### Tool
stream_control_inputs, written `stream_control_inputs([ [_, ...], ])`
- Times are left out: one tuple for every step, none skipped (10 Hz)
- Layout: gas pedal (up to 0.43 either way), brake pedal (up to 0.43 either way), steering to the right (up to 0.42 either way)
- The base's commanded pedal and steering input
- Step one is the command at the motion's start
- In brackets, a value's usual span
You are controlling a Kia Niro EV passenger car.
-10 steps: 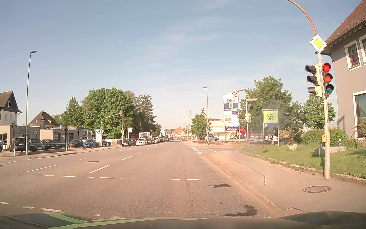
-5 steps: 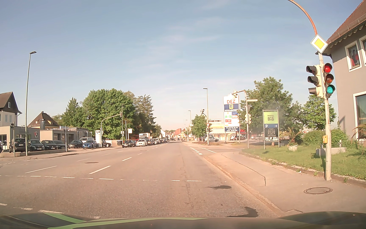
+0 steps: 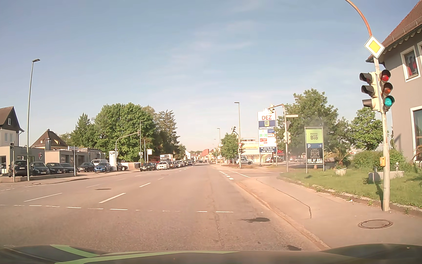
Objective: Follow the waypoints while adhering to traffic rules and regulations
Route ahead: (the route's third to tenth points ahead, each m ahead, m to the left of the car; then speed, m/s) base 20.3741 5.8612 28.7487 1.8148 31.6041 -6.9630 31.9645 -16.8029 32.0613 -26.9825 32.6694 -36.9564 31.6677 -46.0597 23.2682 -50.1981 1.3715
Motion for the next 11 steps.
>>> stream_control_inputs([
  [0.311, 0.000, 0.002],
  [0.319, 0.000, 0.002],
  [0.319, 0.000, 0.002],
  [0.331, 0.000, 0.002],
  [0.339, 0.000, 0.002],
  [0.339, 0.000, 0.002],
  [0.350, 0.000, 0.002],
  [0.350, 0.000, -0.001],
  [0.350, 0.000, -0.005],
  [0.350, 0.000, -0.006],
  [0.350, 0.000, -0.006],
])
